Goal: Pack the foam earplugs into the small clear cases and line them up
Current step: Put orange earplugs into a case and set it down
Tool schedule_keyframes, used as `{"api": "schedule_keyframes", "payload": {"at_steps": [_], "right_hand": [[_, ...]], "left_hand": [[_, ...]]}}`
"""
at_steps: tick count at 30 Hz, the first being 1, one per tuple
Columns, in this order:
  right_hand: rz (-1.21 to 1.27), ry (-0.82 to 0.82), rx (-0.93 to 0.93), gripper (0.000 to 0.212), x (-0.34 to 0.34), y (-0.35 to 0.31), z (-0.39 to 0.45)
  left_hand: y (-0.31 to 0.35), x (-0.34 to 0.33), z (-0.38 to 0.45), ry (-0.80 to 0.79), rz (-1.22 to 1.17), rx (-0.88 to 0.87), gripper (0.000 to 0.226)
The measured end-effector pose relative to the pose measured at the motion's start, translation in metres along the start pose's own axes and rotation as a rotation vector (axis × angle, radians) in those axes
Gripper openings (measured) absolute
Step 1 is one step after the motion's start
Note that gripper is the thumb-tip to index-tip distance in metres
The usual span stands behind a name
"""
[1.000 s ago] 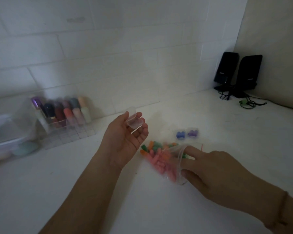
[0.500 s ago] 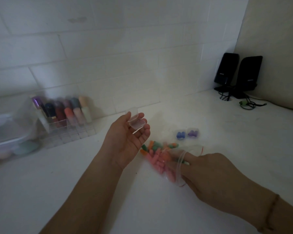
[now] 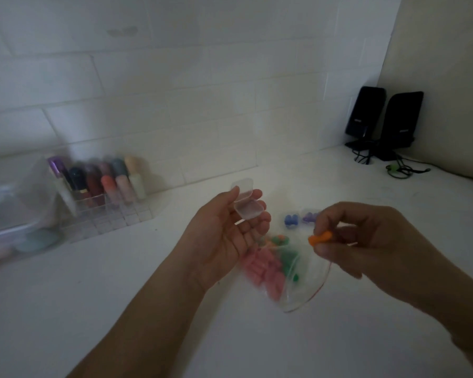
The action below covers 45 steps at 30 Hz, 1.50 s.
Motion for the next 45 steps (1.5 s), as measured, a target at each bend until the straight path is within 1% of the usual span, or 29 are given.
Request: {"api": "schedule_keyframes", "payload": {"at_steps": [2,4,5,6,8,10,12,16,20,22,24,26,27,28,30,31,32,34,36,38,43,45], "right_hand": [[0.097,0.046,0.070,0.013,-0.001,-0.003,0.002],[0.139,0.099,0.112,0.021,-0.003,-0.005,0.003],[0.123,0.136,0.114,0.026,-0.004,-0.005,0.003],[0.070,0.183,0.113,0.028,-0.005,-0.007,0.004],[-0.120,0.277,0.115,0.028,-0.008,-0.010,0.003],[-0.354,0.324,0.162,0.020,-0.012,-0.015,0.002],[-0.535,0.304,0.236,0.012,-0.019,-0.021,0.002],[-0.747,0.230,0.314,0.019,-0.034,-0.021,0.001],[-0.762,0.222,0.325,0.023,-0.036,-0.022,0.000],[-0.704,0.265,0.388,0.019,-0.029,-0.032,-0.004],[-0.640,0.312,0.450,0.010,-0.016,-0.046,-0.011],[-0.628,0.303,0.401,0.012,0.001,-0.050,-0.015],[-0.653,0.254,0.329,0.014,0.006,-0.047,-0.014],[-0.711,0.167,0.245,0.016,0.007,-0.039,-0.012],[-0.895,-0.070,0.124,0.013,-0.002,-0.013,-0.014],[-0.952,-0.172,0.100,0.014,-0.009,-0.002,-0.015],[-0.963,-0.247,0.080,0.021,-0.016,0.009,-0.017],[-0.938,-0.332,0.087,0.034,-0.026,0.019,-0.019],[-1.001,-0.337,0.145,0.043,-0.035,0.017,-0.018],[-1.023,-0.316,0.148,0.048,-0.038,0.019,-0.015],[-1.052,-0.233,0.195,0.045,-0.050,0.032,-0.010],[-1.080,-0.200,0.175,0.043,-0.055,0.034,-0.008]], "left_hand": [[-0.007,-0.010,-0.004,-0.060,0.047,0.020,0.052],[-0.014,-0.018,-0.007,-0.108,0.099,0.043,0.054],[-0.017,-0.021,-0.008,-0.125,0.124,0.056,0.053],[-0.020,-0.023,-0.008,-0.143,0.147,0.063,0.052],[-0.024,-0.026,-0.009,-0.185,0.165,0.067,0.056],[-0.026,-0.031,-0.010,-0.237,0.140,0.070,0.055],[-0.025,-0.037,-0.013,-0.283,0.112,0.078,0.049],[-0.023,-0.045,-0.019,-0.345,0.069,0.080,0.047],[-0.023,-0.047,-0.019,-0.365,0.047,0.083,0.041],[-0.023,-0.041,-0.015,-0.334,0.056,0.085,0.041],[-0.020,-0.034,-0.010,-0.278,0.077,0.066,0.050],[-0.014,-0.023,-0.003,-0.190,0.060,0.033,0.051],[-0.010,-0.016,0.000,-0.136,0.029,0.018,0.050],[-0.007,-0.009,0.003,-0.082,-0.004,0.005,0.048],[-0.001,0.003,0.008,0.008,-0.042,-0.026,0.041],[0.001,0.008,0.009,0.039,-0.042,-0.037,0.040],[0.002,0.012,0.009,0.061,-0.040,-0.044,0.042],[0.003,0.016,0.010,0.083,-0.046,-0.048,0.047],[0.002,0.019,0.011,0.100,-0.054,-0.045,0.044],[0.000,0.022,0.013,0.127,-0.059,-0.034,0.036],[-0.007,0.027,0.015,0.176,-0.049,0.004,0.031],[-0.008,0.026,0.016,0.179,-0.052,0.011,0.030]]}}
Point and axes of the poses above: each hand's wrist, its own z-axis towards the middle knuckle, its own x-axis out of the back of the hand, y = z × x, the point moved 9 cm from there along z, towards the middle knuckle, and after that the axes turned 4 degrees about z, right-handed, at the moved point
